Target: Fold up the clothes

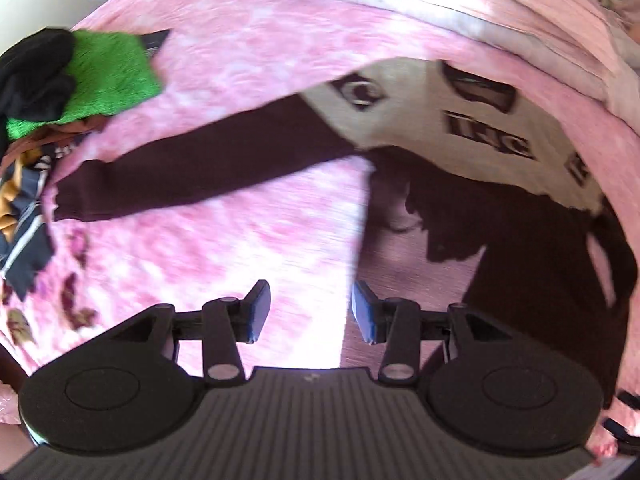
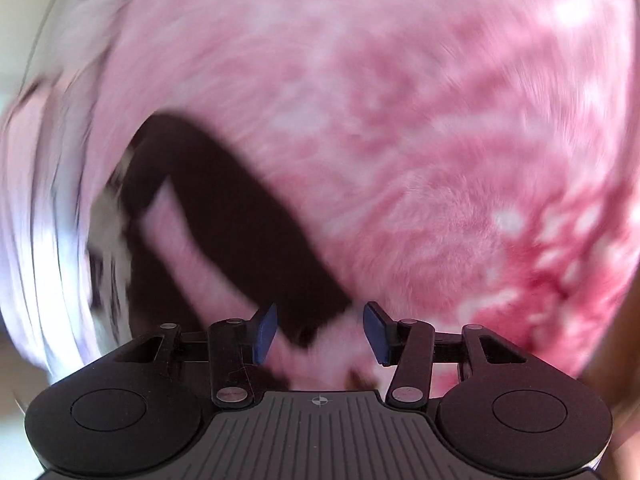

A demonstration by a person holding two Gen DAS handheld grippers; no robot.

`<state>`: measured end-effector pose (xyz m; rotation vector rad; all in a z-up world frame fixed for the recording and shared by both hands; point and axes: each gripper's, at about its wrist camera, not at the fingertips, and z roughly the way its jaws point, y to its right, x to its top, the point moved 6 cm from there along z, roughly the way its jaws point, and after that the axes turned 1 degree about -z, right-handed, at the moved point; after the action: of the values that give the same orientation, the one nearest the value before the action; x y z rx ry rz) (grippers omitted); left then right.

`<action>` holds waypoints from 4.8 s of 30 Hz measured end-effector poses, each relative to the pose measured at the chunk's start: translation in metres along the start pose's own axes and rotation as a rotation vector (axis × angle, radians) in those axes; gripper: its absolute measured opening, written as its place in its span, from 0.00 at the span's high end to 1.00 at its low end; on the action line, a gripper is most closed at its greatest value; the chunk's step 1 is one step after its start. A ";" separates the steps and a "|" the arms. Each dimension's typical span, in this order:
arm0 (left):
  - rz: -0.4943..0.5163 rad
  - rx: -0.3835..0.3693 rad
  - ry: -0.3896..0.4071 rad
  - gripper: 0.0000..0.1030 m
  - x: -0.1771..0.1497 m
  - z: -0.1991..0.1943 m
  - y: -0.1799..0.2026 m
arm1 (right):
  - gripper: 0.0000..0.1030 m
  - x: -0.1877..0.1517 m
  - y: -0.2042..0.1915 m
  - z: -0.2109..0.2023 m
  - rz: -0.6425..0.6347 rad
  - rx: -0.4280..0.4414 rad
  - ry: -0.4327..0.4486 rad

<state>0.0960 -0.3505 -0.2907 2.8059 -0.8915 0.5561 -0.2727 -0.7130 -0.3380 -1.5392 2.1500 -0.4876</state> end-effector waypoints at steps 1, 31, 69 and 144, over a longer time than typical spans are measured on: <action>0.005 -0.001 0.002 0.60 -0.004 -0.003 0.013 | 0.74 0.005 0.000 0.002 0.023 -0.012 -0.001; -0.028 0.039 -0.113 0.52 -0.102 -0.011 -0.002 | 0.53 0.108 -0.034 -0.046 -0.697 -0.143 0.011; 0.043 -0.133 -0.111 0.93 -0.092 0.049 -0.070 | 0.98 -0.148 -0.052 0.003 -0.848 0.136 -0.300; 0.445 -0.200 0.159 0.25 -0.194 -0.283 0.074 | 0.39 -0.306 -0.071 -0.290 -1.400 -0.106 0.057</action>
<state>-0.1794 -0.2393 -0.1036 2.3519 -1.4555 0.6887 -0.2904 -0.4377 -0.0116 -2.9152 0.7804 -0.7985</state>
